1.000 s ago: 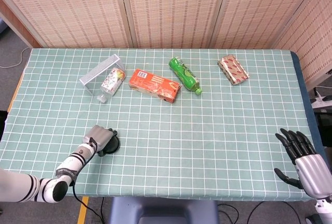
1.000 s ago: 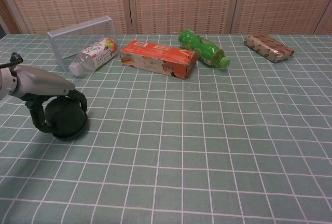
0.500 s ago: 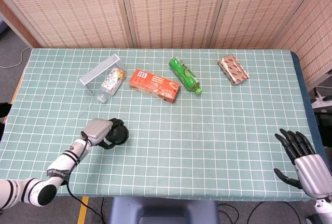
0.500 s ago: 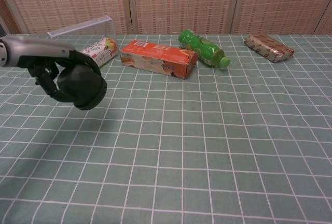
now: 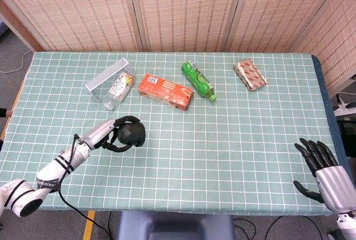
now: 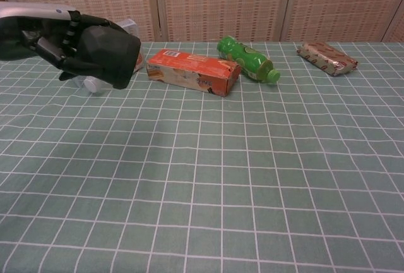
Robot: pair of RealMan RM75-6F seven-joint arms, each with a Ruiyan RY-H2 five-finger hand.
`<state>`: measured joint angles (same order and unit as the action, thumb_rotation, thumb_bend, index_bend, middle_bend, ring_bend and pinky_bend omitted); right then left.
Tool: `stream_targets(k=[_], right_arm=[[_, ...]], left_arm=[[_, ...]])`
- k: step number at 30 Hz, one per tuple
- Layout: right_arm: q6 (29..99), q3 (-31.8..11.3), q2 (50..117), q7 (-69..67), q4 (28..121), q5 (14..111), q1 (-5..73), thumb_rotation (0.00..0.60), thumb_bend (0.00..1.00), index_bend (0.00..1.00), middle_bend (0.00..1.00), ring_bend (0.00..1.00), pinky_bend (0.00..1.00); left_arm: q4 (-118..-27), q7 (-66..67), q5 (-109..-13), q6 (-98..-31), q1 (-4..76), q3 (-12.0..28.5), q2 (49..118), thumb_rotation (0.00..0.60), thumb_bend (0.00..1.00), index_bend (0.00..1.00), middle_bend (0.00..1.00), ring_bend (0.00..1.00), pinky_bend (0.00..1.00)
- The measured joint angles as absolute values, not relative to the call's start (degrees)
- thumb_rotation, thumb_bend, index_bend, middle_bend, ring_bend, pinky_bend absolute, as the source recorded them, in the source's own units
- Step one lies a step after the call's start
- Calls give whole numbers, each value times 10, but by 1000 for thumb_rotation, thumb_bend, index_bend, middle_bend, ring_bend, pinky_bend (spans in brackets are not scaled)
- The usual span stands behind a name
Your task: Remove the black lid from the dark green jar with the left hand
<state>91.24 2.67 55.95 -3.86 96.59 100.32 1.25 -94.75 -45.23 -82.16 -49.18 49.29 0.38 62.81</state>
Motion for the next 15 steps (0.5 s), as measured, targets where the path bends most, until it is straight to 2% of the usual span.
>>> stream_targets(k=[4, 9, 15], right_arm=[[913, 27, 559, -40, 965, 1004, 12, 600, 156, 0, 0, 0, 0], [914, 28, 557, -43, 966, 1004, 12, 600, 156, 0, 0, 0, 0], [912, 29, 555, -39, 967, 1006, 12, 600, 156, 0, 0, 0, 0]], left_arm=[[-935, -399, -821, -457, 495, 1, 622, 600, 404, 531, 465, 480, 707], [-923, -235, -787, -410, 503, -6, 619, 600, 404, 539, 473, 488, 724], [-930, 25, -646, -395, 526, -28, 619, 600, 405, 546, 478, 498, 728]])
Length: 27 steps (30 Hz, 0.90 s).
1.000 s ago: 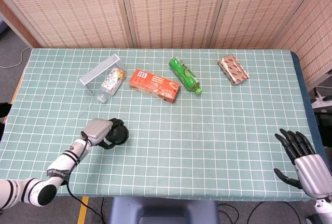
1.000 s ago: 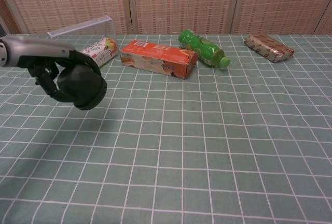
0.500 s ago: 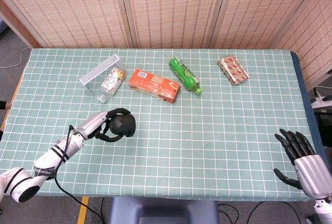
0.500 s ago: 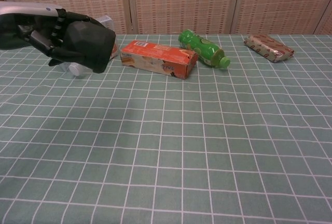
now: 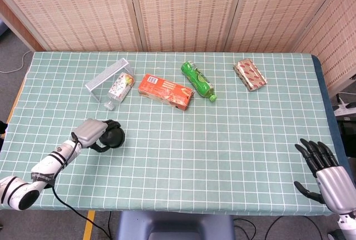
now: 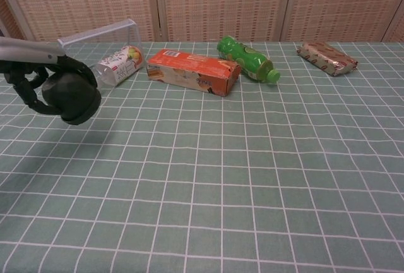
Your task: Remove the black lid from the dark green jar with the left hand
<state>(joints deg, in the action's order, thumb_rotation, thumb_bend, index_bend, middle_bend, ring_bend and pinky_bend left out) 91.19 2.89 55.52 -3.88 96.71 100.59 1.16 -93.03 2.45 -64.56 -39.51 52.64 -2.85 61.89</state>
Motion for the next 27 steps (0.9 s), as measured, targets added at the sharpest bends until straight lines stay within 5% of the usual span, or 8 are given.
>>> stream_targets(k=[7, 14, 18, 27], right_arm=[[906, 33, 550, -39, 970, 1008, 12, 600, 156, 0, 0, 0, 0], [905, 33, 549, -41, 970, 1008, 13, 600, 156, 0, 0, 0, 0], [906, 34, 550, -43, 970, 1009, 12, 600, 156, 0, 0, 0, 0], [907, 35, 549, -45, 970, 1012, 12, 600, 156, 0, 0, 0, 0]], left_arm=[[-992, 336, -328, -462, 601, -78, 633, 600, 459, 522, 467, 484, 713], [-1093, 521, -90, -619, 682, -101, 664, 600, 459, 512, 463, 482, 713], [-1120, 518, -90, -630, 685, -96, 663, 600, 458, 516, 465, 483, 722], [-1093, 344, -244, -505, 622, -55, 639, 600, 460, 521, 465, 483, 724]])
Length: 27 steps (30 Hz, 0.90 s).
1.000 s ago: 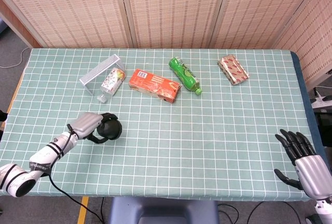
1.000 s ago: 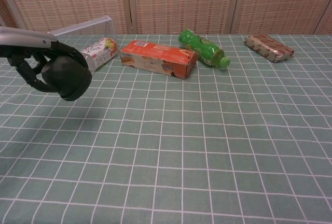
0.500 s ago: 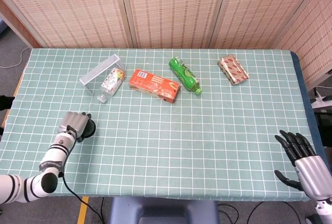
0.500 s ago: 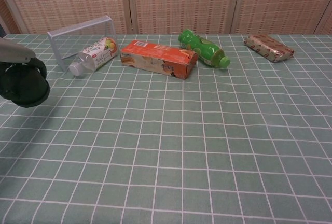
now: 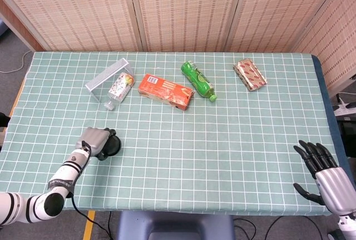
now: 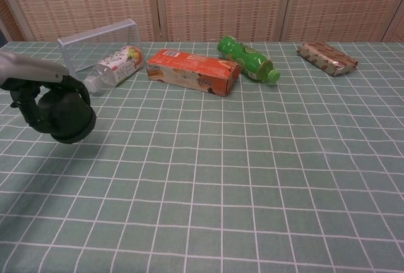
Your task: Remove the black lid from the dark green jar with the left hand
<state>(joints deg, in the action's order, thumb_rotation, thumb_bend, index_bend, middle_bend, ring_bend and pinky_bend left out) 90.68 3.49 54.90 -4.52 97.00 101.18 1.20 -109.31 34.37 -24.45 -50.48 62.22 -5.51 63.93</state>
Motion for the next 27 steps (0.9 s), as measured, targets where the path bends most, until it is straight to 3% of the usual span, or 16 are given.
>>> stream_targets(k=[5, 10, 20, 23, 27], right_arm=[[906, 36, 549, -47, 970, 1013, 13, 600, 156, 0, 0, 0, 0], [906, 32, 552, -43, 968, 1009, 13, 600, 156, 0, 0, 0, 0], [901, 30, 554, -40, 967, 1001, 15, 600, 156, 0, 0, 0, 0], [900, 30, 555, -39, 967, 1001, 15, 600, 156, 0, 0, 0, 0], [901, 30, 555, -39, 967, 1001, 15, 600, 156, 0, 0, 0, 0]], left_arm=[[-1042, 287, -293, -450, 589, -45, 643, 600, 461, 519, 463, 482, 720], [-1021, 304, -293, -446, 590, -58, 660, 600, 460, 498, 451, 477, 707], [-984, 348, -306, -489, 585, -80, 717, 600, 460, 349, 326, 373, 491], [-975, 360, -312, -498, 581, -85, 728, 600, 458, 275, 254, 299, 379], [-972, 370, -317, -506, 576, -87, 737, 600, 458, 111, 66, 99, 259]])
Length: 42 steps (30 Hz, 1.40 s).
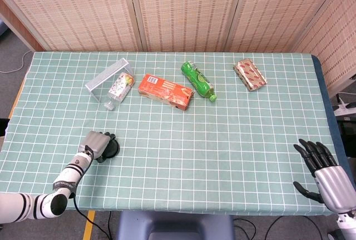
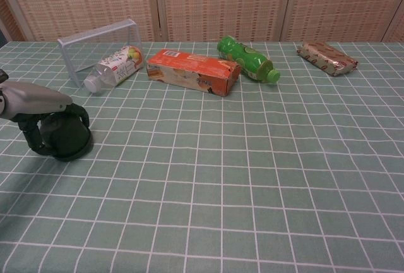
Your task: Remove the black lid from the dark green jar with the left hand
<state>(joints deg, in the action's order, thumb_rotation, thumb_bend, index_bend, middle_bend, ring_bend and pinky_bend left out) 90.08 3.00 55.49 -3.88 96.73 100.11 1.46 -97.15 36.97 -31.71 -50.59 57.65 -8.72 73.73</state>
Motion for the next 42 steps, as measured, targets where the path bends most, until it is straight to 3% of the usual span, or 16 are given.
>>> stream_targets(k=[3, 8, 42], right_arm=[[901, 30, 554, -41, 968, 1001, 15, 600, 156, 0, 0, 0, 0], [905, 30, 553, -43, 968, 1002, 13, 600, 156, 0, 0, 0, 0], [924, 28, 556, -54, 959, 1012, 8, 600, 156, 0, 0, 0, 0]], left_arm=[[-969, 374, -316, -505, 575, -88, 741, 600, 454, 28, 1, 9, 189], [-965, 372, -321, -504, 570, -84, 745, 600, 437, 0, 0, 0, 135], [-958, 355, -361, -479, 556, -67, 743, 600, 388, 0, 0, 0, 115]])
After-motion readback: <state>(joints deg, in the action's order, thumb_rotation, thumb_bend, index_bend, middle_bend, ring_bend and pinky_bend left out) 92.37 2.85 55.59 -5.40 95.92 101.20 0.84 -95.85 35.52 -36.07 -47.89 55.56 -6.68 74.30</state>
